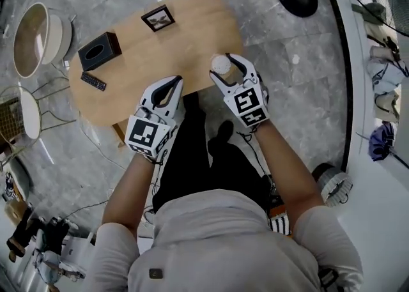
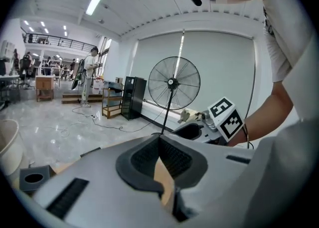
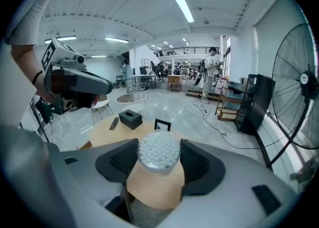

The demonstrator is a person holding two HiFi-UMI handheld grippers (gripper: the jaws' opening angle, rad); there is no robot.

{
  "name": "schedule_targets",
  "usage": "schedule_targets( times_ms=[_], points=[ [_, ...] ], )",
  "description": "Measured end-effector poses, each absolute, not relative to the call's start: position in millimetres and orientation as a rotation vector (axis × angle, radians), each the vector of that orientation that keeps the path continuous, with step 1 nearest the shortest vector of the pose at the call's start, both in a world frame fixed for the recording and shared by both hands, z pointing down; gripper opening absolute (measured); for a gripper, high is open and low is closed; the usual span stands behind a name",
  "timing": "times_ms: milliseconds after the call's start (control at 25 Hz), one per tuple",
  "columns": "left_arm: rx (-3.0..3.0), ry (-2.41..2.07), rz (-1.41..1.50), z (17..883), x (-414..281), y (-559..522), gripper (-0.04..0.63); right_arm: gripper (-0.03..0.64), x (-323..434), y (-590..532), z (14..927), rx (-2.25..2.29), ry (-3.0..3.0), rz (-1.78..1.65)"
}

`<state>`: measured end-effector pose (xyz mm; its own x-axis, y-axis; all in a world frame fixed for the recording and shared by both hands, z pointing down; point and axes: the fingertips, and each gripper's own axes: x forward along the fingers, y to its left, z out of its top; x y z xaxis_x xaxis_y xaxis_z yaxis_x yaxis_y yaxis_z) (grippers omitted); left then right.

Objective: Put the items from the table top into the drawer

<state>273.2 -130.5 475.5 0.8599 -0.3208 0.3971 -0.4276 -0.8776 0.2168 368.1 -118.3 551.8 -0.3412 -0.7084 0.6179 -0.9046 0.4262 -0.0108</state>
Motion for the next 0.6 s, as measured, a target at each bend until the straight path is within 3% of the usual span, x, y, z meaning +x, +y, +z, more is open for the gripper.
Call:
schedule_targets(
  times_ms=[600],
  points=[
    [2.88,-0.651,0.286,281.0,302.6,-12.7,0.009,0.276,397.0,19.2,341.5,1.469,-2.242,0.371]
  ],
)
